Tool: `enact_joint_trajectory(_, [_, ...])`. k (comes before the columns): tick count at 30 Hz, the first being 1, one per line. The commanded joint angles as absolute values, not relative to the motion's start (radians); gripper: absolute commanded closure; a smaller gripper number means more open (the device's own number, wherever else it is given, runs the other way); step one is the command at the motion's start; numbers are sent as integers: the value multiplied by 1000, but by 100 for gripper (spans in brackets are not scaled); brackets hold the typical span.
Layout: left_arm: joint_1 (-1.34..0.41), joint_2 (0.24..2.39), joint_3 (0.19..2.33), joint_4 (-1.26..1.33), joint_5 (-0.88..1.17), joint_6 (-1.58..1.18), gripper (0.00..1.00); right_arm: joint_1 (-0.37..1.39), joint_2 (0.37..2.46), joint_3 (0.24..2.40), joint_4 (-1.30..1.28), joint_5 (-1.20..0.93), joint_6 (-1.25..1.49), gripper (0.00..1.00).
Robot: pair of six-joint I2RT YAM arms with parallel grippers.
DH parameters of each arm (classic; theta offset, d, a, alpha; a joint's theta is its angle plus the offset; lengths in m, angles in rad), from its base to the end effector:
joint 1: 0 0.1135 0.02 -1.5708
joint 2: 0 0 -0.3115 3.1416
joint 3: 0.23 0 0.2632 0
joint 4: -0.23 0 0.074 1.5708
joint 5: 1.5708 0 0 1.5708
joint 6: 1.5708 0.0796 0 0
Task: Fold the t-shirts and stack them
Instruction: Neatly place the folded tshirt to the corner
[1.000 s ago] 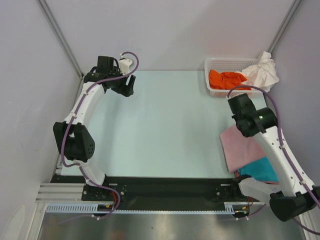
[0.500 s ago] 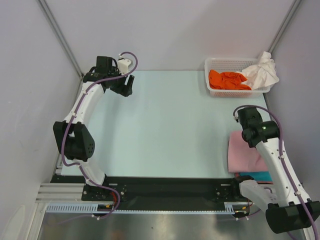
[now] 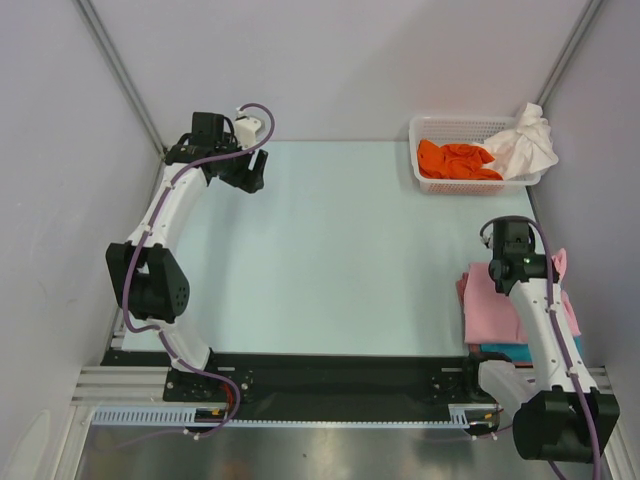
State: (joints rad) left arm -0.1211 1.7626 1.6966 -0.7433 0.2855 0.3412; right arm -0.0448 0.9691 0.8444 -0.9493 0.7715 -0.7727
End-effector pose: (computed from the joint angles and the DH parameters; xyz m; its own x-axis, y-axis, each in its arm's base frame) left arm 0.4369 -0.0757 0.3534 -0.5737 0.3933 -0.7184 0.5315 0.8462 0.0388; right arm 0.1652 -0.0630 0.2827 -0.8830 -0.4613 0.0866 -0.3524 0.5296 -0.7716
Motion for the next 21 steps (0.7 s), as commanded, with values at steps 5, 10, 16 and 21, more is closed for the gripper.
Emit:
enact_joint_trajectory(5, [-107,1756,1733,-736,322,351,23,-115,971,767,-683,854,-1048,33])
enact_joint_trajectory(10, [-106,1756,1733,-742,322,357,23,-140,1005,889,-526,878,-993,20])
enact_joint_trajectory(16, [-103,1755,1730,-749,319,359,23,-68,1120,1244,-912,486,-380,18])
enact_joint_trajectory(21, [-100,1747,1732,-779,299,383,23,72,1250,1332,-1094,287,200,32])
